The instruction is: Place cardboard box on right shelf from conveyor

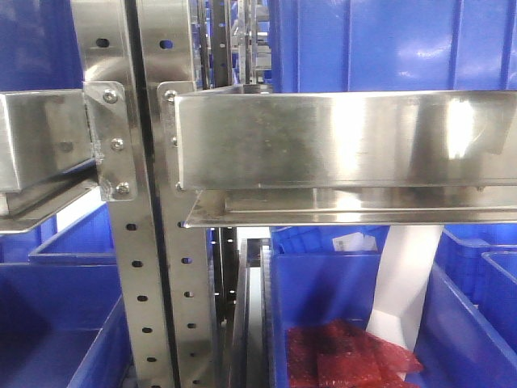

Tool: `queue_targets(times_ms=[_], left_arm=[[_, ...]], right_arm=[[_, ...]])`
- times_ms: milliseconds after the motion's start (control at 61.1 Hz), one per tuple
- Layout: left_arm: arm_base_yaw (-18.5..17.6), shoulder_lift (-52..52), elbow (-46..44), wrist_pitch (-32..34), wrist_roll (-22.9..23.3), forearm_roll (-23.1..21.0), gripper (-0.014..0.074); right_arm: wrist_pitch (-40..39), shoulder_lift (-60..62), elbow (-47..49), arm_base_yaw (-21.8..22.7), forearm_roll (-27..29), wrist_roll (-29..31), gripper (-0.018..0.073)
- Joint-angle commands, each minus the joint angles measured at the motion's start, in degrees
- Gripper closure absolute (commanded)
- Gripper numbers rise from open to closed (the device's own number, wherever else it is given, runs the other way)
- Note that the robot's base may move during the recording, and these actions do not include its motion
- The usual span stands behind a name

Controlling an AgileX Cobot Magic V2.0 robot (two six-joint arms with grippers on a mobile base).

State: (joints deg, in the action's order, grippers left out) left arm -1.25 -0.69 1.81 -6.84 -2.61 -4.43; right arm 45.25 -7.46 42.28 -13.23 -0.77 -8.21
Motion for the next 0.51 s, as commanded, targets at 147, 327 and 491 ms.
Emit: queue_targets(times_ms=[147,327,491], left_arm=[[0.0,-0.84,0.59,4.95,-0.02,-0.34,0.0713],[0.0,-0.84,0.59,4.95,-0.02,-0.34,0.0713],[0.0,-0.84,0.59,4.95,-0.02,-0.34,0.0713]], right_arm=[[-13.91,-10.29,5.31,0.3,-0.96,0.72,0.0379],[-14.53,-23.71,14.49,0.3,-1.96,8.21,0.0379],[-14.53,-35.72,22.96,0.3,-2.01,21.79,0.0379]])
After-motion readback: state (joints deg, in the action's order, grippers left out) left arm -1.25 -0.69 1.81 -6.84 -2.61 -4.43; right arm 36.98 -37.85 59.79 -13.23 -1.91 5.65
